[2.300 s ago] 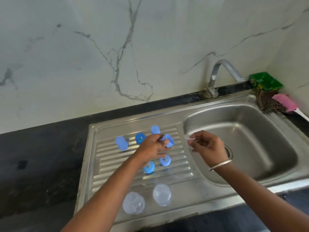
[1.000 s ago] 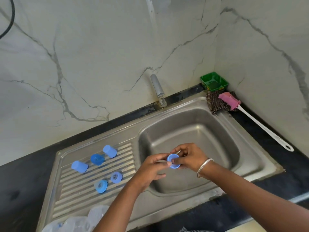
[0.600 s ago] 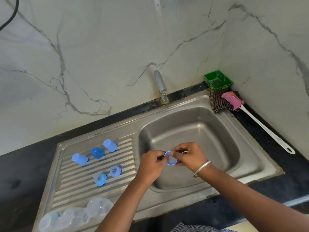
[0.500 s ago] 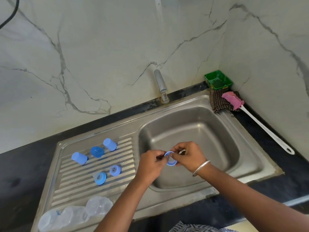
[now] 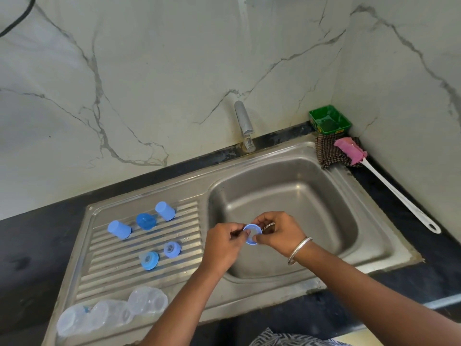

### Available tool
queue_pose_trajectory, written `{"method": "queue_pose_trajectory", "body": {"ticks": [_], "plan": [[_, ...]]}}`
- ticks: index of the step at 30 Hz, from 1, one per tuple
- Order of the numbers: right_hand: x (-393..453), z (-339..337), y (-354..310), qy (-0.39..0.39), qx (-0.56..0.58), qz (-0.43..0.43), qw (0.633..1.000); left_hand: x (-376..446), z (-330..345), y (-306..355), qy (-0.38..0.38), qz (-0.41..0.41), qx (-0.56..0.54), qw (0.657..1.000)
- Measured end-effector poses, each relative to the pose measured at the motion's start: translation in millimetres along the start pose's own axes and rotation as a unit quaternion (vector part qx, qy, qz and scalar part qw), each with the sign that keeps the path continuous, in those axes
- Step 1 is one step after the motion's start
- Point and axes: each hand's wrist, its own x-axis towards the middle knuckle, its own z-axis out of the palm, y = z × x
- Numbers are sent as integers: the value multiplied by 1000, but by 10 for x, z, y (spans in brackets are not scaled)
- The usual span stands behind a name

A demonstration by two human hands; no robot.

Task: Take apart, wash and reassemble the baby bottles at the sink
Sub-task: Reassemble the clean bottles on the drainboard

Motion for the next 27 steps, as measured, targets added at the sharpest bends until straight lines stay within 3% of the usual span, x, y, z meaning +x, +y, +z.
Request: {"method": "queue_pose_trajectory", "body": {"ticks": [9, 13, 16, 22, 27], "plan": [[4, 51, 50, 29, 0, 11, 1000, -14, 15, -9, -22, 18, 12, 1000], [-12, 67, 52, -4, 7, -7, 1000, 4, -7, -16, 6, 10, 27, 1000], [-21, 67, 51, -4, 19, -3, 1000, -17, -19, 14, -16, 10, 11, 1000], [-12, 99, 88, 14, 170, 73, 983, -80, -91, 40, -107, 8, -76, 991], [-15, 46, 47, -64, 255, 117, 958, -44, -42, -68, -61, 76, -23, 995]]}}
